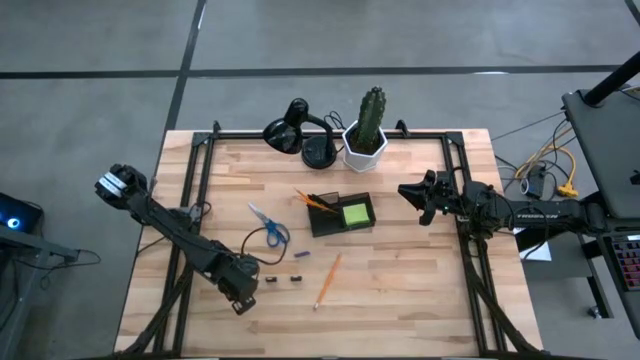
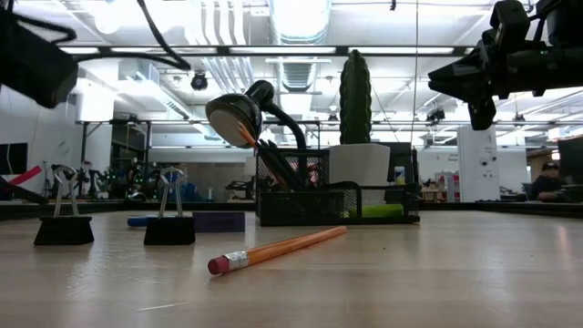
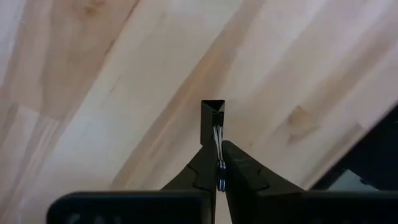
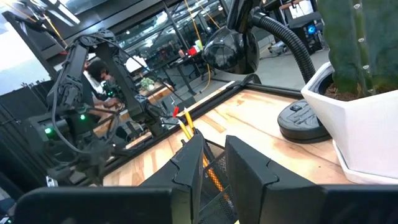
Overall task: Pick and place office supplies into organizer
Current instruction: Put the black binder clip into the desk organizer
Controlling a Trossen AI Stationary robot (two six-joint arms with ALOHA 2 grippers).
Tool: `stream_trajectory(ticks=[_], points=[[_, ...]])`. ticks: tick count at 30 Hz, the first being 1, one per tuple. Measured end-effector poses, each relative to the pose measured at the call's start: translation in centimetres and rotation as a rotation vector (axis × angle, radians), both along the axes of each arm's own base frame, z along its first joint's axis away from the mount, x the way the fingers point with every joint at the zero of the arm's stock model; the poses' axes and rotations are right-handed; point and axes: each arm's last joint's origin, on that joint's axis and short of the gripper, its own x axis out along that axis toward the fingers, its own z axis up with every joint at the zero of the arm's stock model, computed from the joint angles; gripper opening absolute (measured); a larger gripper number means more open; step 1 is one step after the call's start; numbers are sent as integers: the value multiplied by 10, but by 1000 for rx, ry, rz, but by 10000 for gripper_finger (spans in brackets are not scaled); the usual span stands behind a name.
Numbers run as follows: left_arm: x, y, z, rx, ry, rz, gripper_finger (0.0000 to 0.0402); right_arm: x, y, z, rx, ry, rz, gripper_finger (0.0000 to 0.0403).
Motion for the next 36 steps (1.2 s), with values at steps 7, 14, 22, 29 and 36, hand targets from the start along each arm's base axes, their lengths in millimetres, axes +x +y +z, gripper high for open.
stream_trajectory(ticks=[7,14,22,29,36], points=[[-6,8,22,-49,-97,-6,1,0,0,0,0,0,0,59],[-2,25,45,5,-307,25,0,0,0,0,0,0,0,59],[24,55,69,120,-659,42,0,0,0,0,4,-2,0,59],[51,83,76,210,-835,55,0,0,0,0,7,-3,0,59],[77,104,76,244,-915,58,0,0,0,0,8,-3,-1,59]])
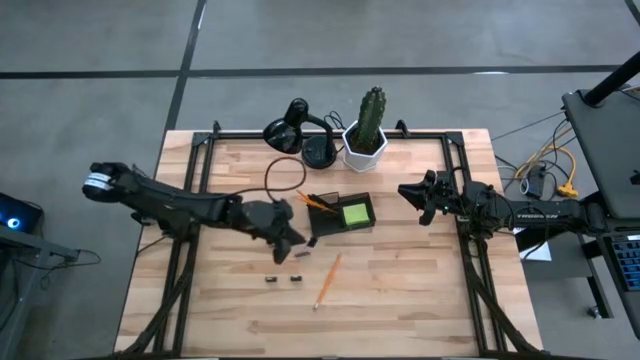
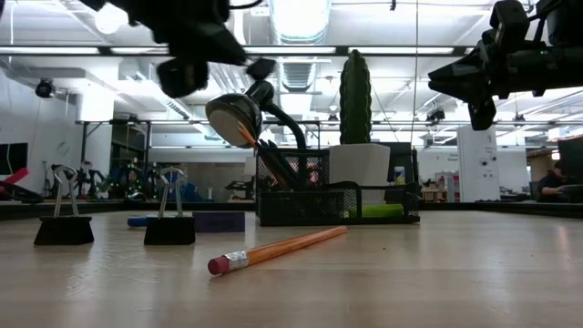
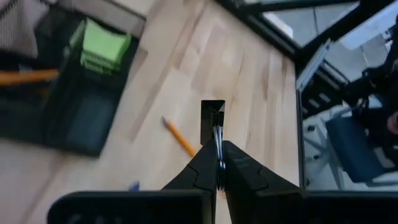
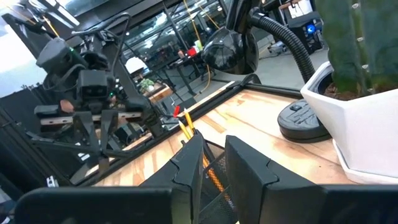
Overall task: Pick and place office supplies into organizer
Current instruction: Put the black binder clip into the desk organizer
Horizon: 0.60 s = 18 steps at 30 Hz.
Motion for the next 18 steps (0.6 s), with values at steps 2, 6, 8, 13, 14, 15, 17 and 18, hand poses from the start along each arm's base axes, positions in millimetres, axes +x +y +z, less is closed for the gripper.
stream_trajectory(ticks=[2,6,8,13,14,15,17,18], points=[[11,5,2,15,-46,3,0,0,0,0,0,0,-1,59],[32,16,8,52,-68,-23,0,0,-1,0,1,0,-23,59],[42,21,9,68,-45,-39,0,0,-1,0,1,0,-24,59],[65,30,12,118,48,-63,0,0,-1,0,1,0,-25,59],[69,32,13,129,77,-68,0,0,-1,0,1,0,-25,59],[72,33,12,142,111,-75,0,0,-1,0,1,1,-25,59],[78,35,13,166,173,-90,0,0,-1,0,1,3,-25,59],[81,36,14,177,193,-97,0,0,-1,0,2,4,-25,59]])
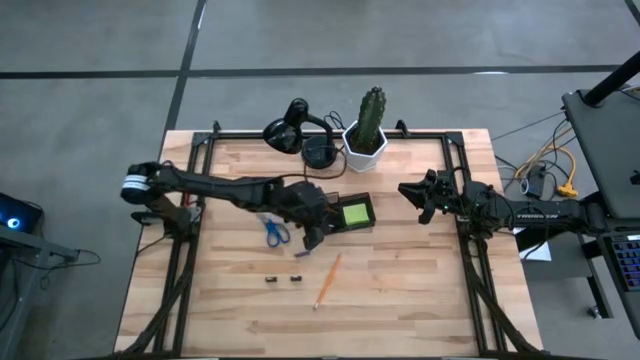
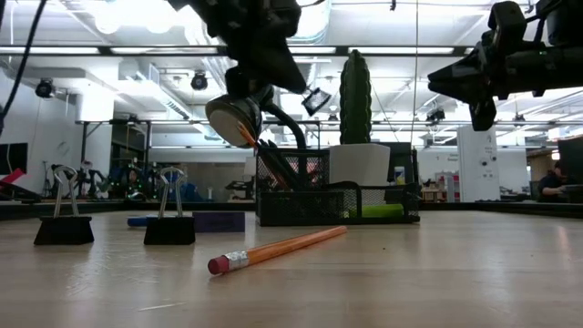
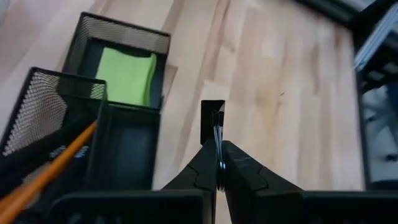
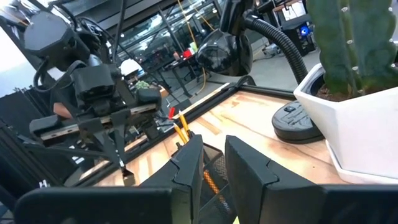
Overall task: Pick and place office supplies into organizer
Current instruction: Put the black binder clip into the desk organizer
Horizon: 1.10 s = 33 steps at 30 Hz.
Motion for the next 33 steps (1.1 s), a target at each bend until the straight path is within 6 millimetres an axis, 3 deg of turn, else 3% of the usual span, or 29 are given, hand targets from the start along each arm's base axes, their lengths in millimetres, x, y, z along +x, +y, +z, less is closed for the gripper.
stream_trajectory(ticks=[11,33], points=[[19,3,-7,168,91,-93,0,1,0,-1,1,10,0,59],[16,7,-43,287,273,-27,0,3,-1,-4,4,41,-5,59]])
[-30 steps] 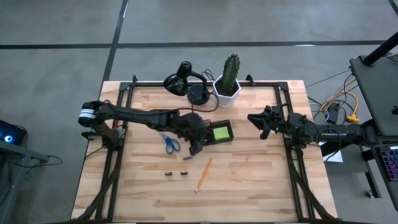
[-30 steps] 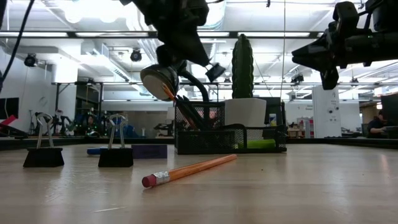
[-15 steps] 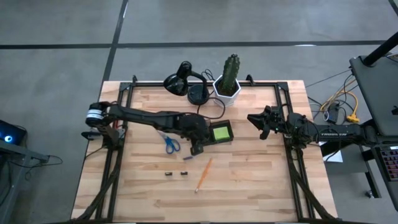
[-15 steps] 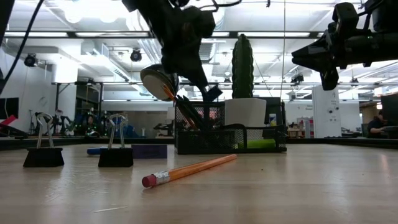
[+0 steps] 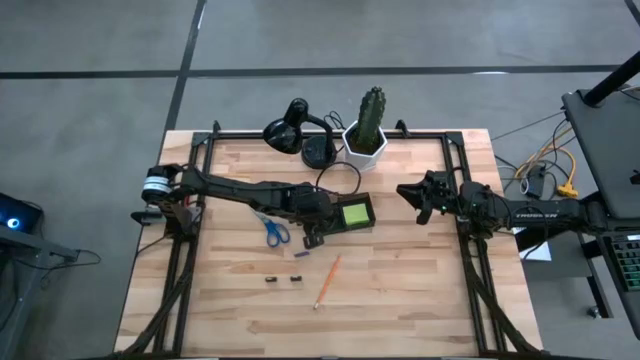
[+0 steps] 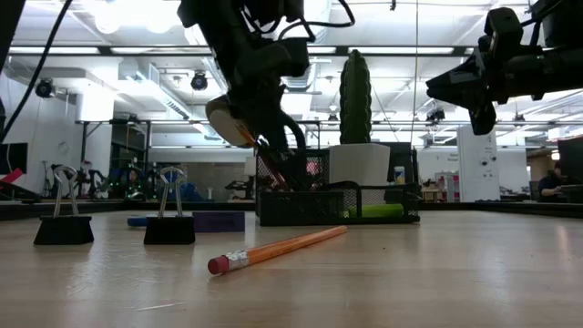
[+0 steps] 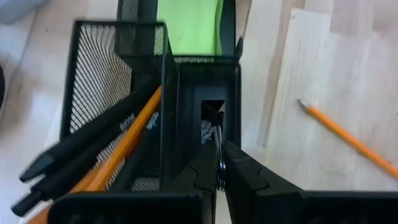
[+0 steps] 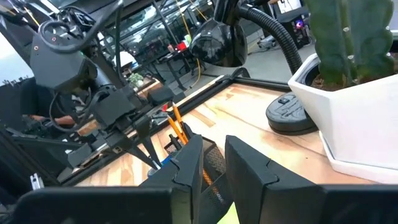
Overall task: Pick and place office supplies into organizer
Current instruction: Put the black binder clip into the desk organizer
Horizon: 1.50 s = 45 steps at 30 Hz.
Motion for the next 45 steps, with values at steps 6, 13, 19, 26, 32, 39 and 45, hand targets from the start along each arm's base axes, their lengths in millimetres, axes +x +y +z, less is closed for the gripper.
stream_trajectory(ticks=[6,13,19,26,32,39,45], points=[[-1,0,-6,-5,12,7,0,1,-1,-1,0,10,-19,59],[1,-1,-11,-2,24,2,0,1,-1,-1,-2,11,-20,59],[0,-1,-13,-12,31,1,0,1,-1,-1,-1,11,-21,59],[0,-2,-13,-17,32,-3,0,1,-1,-1,-1,11,-21,59],[-1,-7,-13,-29,31,-1,0,1,-1,-1,-1,11,-21,59],[-5,-10,-17,-29,76,-2,0,1,-1,-1,-1,12,-21,59],[-8,-10,-22,-26,91,-3,0,0,-1,-4,3,43,-21,59]])
